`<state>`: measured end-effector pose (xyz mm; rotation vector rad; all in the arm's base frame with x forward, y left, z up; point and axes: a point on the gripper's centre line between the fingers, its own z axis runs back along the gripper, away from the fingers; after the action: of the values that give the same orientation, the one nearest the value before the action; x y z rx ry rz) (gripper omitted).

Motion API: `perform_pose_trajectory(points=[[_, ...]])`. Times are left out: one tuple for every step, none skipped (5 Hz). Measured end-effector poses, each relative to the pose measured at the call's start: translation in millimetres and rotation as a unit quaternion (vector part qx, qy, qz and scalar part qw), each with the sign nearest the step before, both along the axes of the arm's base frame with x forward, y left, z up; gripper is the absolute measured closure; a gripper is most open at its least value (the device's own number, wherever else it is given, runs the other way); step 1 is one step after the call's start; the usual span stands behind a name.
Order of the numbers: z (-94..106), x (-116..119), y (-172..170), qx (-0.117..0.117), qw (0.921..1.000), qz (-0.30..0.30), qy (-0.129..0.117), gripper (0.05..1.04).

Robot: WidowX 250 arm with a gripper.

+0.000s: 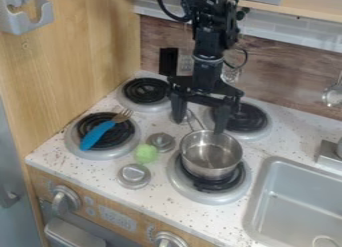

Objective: Move the green object in the silver bowl

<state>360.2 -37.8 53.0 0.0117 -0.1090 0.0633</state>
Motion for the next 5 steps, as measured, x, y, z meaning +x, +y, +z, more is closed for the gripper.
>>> perform_pose_trajectory(points=[[-13.8,-6.2,1.3,0.002,0.9998,0.002,0.021,0.085],[-24.3,-15.9,19.7,0.004,0.999,0.028,0.035,0.085],[-30.1,-19.4,61.3,0.006,0.9963,0.08,0.032,0.085],[-32.1,-17.8,90.9,0.014,0.9926,0.121,0.011,0.085],[-41.6,-17.6,114.7,0.007,0.9878,0.156,0.002,0.085]])
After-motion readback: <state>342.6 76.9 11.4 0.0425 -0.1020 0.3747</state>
